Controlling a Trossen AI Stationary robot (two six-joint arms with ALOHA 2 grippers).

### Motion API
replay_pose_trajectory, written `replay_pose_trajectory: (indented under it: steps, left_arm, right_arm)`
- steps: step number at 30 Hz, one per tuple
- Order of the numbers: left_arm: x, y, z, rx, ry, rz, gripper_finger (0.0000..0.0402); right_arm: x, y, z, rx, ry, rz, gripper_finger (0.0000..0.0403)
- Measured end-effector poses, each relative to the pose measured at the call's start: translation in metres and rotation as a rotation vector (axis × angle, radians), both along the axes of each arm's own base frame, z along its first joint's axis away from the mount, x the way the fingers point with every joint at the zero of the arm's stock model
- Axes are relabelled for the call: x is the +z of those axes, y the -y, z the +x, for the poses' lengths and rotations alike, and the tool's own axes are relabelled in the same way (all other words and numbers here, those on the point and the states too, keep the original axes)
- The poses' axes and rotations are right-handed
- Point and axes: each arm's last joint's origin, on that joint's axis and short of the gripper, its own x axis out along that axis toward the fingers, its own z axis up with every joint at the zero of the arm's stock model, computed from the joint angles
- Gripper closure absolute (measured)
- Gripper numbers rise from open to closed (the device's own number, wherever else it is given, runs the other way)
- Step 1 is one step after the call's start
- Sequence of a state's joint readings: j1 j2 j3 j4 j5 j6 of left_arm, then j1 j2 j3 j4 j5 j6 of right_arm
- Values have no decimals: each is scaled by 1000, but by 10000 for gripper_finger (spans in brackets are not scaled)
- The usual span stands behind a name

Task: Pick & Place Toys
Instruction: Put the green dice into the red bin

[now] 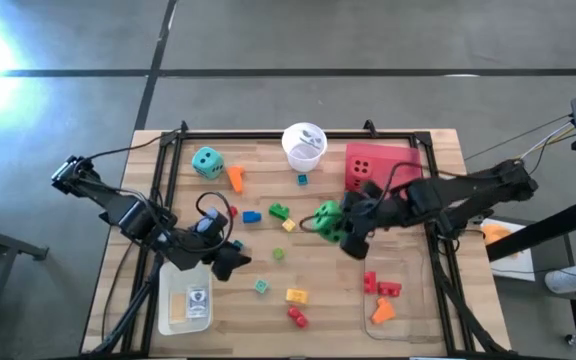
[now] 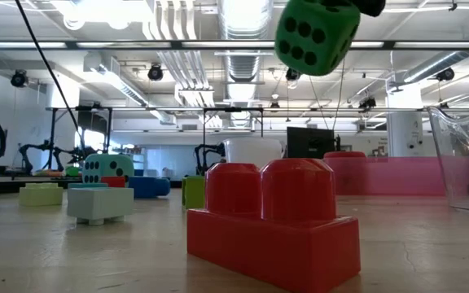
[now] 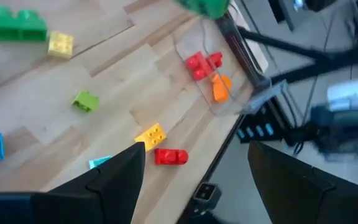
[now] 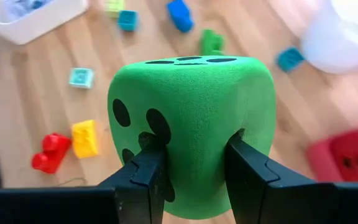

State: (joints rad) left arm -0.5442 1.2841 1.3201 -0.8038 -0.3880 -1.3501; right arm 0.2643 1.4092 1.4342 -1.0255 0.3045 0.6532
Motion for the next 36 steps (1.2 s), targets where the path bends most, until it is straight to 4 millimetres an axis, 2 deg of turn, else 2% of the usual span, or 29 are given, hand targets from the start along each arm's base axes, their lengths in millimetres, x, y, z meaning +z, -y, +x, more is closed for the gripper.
replay_pose_trajectory:
  steps: [3,9,17,22,28,36]
  left_arm:
    - [-2,-3,-1,55,-28,-34,117]
    - [-6,-23,-8,122,-134,23,117]
    - [-6,-60,-10,216,-209,53,117]
    - [-1,-90,-10,175,-237,11,117]
    - [0,-124,-9,150,-252,0,117]
    - [0,-145,-10,115,-259,78,117]
  right_arm:
    - [6,15,-11,-66,-14,10,287]
    - [19,48,-36,-213,-29,26,288]
    - [18,107,-63,-508,-168,29,289]
    - [15,138,-71,-539,-216,-18,290]
    - [8,157,-77,-491,-289,-44,292]
    - [-7,171,-84,-515,-356,-15,292]
